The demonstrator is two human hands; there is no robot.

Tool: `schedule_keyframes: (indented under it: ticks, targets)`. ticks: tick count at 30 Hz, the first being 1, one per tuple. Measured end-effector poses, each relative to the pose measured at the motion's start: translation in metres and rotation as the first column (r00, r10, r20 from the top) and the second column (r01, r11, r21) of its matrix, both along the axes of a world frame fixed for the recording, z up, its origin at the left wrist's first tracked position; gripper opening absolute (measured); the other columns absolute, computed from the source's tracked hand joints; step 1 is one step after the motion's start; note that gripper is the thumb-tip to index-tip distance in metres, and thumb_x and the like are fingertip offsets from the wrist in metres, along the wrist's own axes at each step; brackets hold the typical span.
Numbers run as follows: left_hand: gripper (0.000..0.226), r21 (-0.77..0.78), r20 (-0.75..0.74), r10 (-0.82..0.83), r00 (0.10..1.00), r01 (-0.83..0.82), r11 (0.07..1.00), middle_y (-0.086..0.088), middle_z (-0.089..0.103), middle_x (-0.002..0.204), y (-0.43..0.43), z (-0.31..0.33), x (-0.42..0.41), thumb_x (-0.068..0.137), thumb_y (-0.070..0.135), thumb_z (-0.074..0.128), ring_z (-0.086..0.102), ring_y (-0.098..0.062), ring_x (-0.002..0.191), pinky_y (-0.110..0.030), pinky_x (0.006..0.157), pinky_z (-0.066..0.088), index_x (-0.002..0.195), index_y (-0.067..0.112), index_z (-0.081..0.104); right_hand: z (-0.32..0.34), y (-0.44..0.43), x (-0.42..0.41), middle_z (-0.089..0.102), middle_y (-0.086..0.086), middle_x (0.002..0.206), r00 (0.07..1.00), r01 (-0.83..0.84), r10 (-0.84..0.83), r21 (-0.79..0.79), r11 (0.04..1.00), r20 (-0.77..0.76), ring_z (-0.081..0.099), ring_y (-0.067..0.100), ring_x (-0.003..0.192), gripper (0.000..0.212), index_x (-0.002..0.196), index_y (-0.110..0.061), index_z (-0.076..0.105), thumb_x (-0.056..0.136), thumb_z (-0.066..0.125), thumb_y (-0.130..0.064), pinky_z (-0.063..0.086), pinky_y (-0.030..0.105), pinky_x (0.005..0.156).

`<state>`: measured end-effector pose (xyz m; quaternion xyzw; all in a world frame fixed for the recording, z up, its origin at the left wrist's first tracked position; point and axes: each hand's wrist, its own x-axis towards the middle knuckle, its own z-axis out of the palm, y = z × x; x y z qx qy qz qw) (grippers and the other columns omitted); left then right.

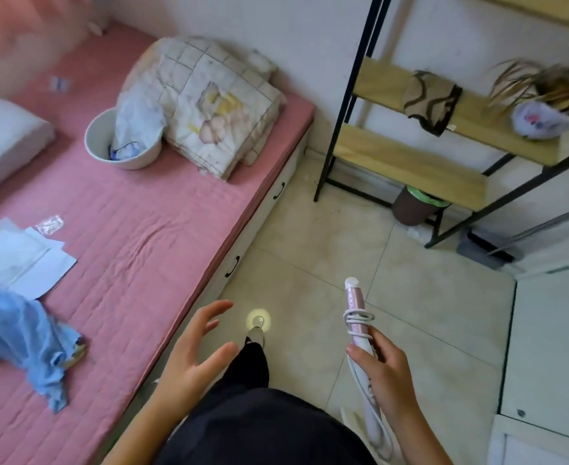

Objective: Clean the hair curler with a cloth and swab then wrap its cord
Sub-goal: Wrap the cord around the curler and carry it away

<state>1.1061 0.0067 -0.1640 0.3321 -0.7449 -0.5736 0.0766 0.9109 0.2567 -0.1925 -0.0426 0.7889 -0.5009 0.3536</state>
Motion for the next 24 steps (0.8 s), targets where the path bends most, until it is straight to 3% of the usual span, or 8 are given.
schedule_keyframes:
  ticks: [3, 7, 12, 14, 18, 21, 24]
  targets:
    - [0.07, -0.006, -0.041, -0.082, 0.996, 0.081, 0.997, 0.009, 0.053, 0.151, -0.028, -0.002, -0.05, 0.089, 0.057, 0.061, 0.048, -0.013, 0.14, -0.043, 0.113, 0.038, 0.148, 0.023, 0.046, 0.002, -0.03, -0.036, 0.065, -0.006, 0.071, 0.999, 0.041, -0.041, -0.01, 0.999, -0.035, 0.056, 0.006, 0.064, 0.035, 0.109, -0.048, 0.074, 0.074, 0.071, -0.048, 0.049, 0.019, 0.06]
    - [0.073, 0.021, -0.043, -0.142, 0.989, 0.143, 0.989, 0.011, 0.051, 0.153, -0.072, 0.001, -0.121, 0.087, 0.061, 0.063, 0.047, -0.012, 0.141, -0.049, 0.114, 0.04, 0.15, 0.029, 0.045, 0.015, -0.067, -0.1, 0.067, 0.008, 0.08, 0.992, 0.103, -0.103, -0.007, 0.995, -0.075, 0.057, 0.011, 0.067, 0.029, 0.109, -0.046, 0.074, 0.081, 0.073, -0.042, 0.049, 0.026, 0.063]
    - [0.077, 0.07, -0.04, -0.286, 0.957, 0.288, 0.955, 0.017, 0.05, 0.152, -0.116, -0.005, -0.206, 0.084, 0.071, 0.063, 0.047, -0.001, 0.138, -0.047, 0.111, 0.041, 0.15, 0.035, 0.044, 0.026, -0.074, -0.144, 0.051, -0.005, 0.065, 0.962, 0.258, -0.254, 0.032, 0.966, -0.099, 0.041, 0.009, 0.055, 0.04, 0.114, -0.042, 0.074, 0.075, 0.071, -0.049, 0.038, 0.02, 0.049]
    - [0.078, 0.091, -0.047, -0.355, 0.934, 0.357, 0.929, 0.019, 0.05, 0.152, -0.121, -0.003, -0.247, 0.083, 0.072, 0.063, 0.047, 0.002, 0.137, -0.046, 0.109, 0.041, 0.15, 0.037, 0.044, 0.029, -0.062, -0.162, 0.052, -0.01, 0.061, 0.928, 0.365, -0.36, 0.039, 0.93, -0.096, 0.039, 0.007, 0.049, 0.031, 0.112, -0.041, 0.075, 0.081, 0.076, -0.039, 0.036, 0.018, 0.047]
    - [0.073, 0.087, -0.09, -0.452, 0.887, 0.459, 0.884, 0.017, 0.051, 0.152, -0.129, 0.003, -0.361, 0.084, 0.063, 0.066, 0.047, 0.001, 0.137, -0.046, 0.108, 0.042, 0.149, 0.036, 0.046, 0.031, -0.045, -0.221, 0.062, 0.0, 0.064, 0.868, 0.489, -0.478, 0.061, 0.87, -0.132, 0.048, 0.01, 0.053, 0.033, 0.105, -0.047, 0.077, 0.09, 0.075, -0.018, 0.041, 0.022, 0.052]
    - [0.066, 0.055, -0.118, -0.506, 0.855, 0.514, 0.856, 0.011, 0.054, 0.15, -0.118, -0.005, -0.435, 0.088, 0.055, 0.065, 0.048, -0.01, 0.14, -0.045, 0.113, 0.038, 0.147, 0.031, 0.049, 0.019, -0.035, -0.277, 0.074, 0.006, 0.081, 0.825, 0.559, -0.546, 0.064, 0.827, -0.147, 0.061, 0.015, 0.066, 0.033, 0.1, -0.048, 0.078, 0.089, 0.077, -0.016, 0.049, 0.03, 0.063]
    - [0.072, 0.046, -0.105, -0.52, 0.848, 0.526, 0.849, 0.01, 0.052, 0.153, -0.11, -0.014, -0.494, 0.089, 0.061, 0.066, 0.048, -0.013, 0.141, -0.052, 0.113, 0.039, 0.15, 0.03, 0.046, 0.018, -0.038, -0.339, 0.072, 0.002, 0.075, 0.838, 0.536, -0.531, 0.013, 0.844, -0.124, 0.061, 0.008, 0.062, 0.029, 0.104, -0.047, 0.077, 0.085, 0.078, -0.025, 0.049, 0.02, 0.057]
